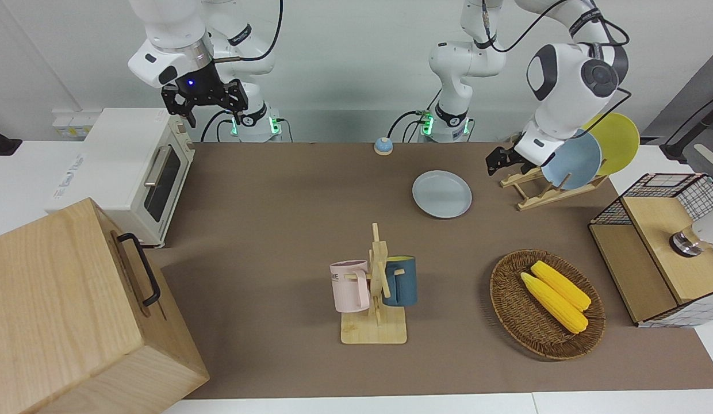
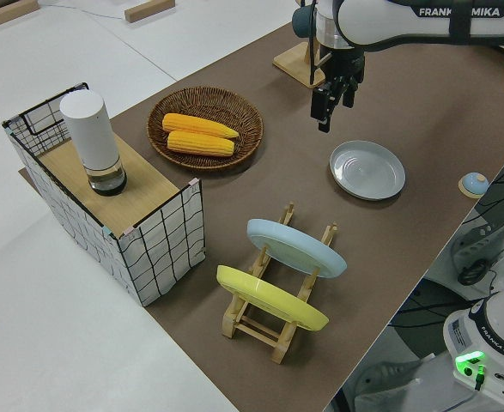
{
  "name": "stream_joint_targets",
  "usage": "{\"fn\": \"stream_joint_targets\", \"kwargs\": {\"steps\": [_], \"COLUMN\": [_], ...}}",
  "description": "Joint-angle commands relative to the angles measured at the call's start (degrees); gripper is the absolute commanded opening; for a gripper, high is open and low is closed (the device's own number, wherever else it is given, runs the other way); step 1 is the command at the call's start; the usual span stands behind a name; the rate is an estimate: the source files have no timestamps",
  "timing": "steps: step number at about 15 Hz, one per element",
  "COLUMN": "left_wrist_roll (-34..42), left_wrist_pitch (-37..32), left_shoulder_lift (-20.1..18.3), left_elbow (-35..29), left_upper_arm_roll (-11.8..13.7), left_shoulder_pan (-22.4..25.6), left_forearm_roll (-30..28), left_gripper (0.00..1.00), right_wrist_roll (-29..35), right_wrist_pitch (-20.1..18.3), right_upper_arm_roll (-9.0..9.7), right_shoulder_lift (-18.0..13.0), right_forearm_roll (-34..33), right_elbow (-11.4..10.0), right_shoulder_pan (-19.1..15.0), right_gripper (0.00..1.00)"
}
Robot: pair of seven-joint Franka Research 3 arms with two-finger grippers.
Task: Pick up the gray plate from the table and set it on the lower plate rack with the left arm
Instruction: 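Move the left gripper toward the edge of the gray plate, then grasp the gray plate's rim nearest the left gripper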
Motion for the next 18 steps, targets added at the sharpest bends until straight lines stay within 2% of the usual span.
{"fn": "stream_joint_targets", "kwargs": {"steps": [1, 4, 7, 14, 16, 17, 18], "left_wrist_roll": [-2.34, -2.34, -2.34, -2.61, -2.61, -2.61, -2.95], "left_wrist_pitch": [8.91, 17.07, 21.22, 21.85, 24.21, 24.66, 24.75], "left_shoulder_lift": [-1.73, -2.52, -2.79, -0.51, 0.55, 1.34, 1.43], "left_elbow": [-8.95, -16.49, -21.25, -25.4, -26.27, -26.36, -26.37], "left_upper_arm_roll": [-0.5, -0.5, -0.5, -0.68, -0.68, -0.85, -0.85], "left_shoulder_pan": [-0.08, -0.17, -0.17, -0.61, -0.69, -0.69, -0.69], "left_forearm_roll": [-0.54, -0.62, -0.62, -1.85, -3.08, -3.52, -3.87], "left_gripper": [1.0, 1.0, 1.0, 0.99, 0.99, 0.95, 0.78], "right_wrist_roll": [-0.19, -0.19, -0.19, -0.19, -0.19, -0.19, -0.19], "right_wrist_pitch": [-0.87, -0.87, -0.87, -0.87, -0.87, -0.87, -0.87], "right_upper_arm_roll": [0.38, 0.38, 0.38, 0.38, 0.38, 0.38, 0.38], "right_shoulder_lift": [-0.27, -0.27, -0.27, -0.27, -0.27, -0.27, -0.27], "right_forearm_roll": [0.2, 0.2, 0.2, 0.2, 0.2, 0.2, 0.2], "right_elbow": [0.35, 0.35, 0.35, 0.35, 0.35, 0.35, 0.35], "right_shoulder_pan": [-0.76, -0.76, -0.84, -0.76, -0.76, -0.84, -0.85], "right_gripper": [0.987, 0.987, 0.99, 0.99, 0.99, 0.99, 0.987]}}
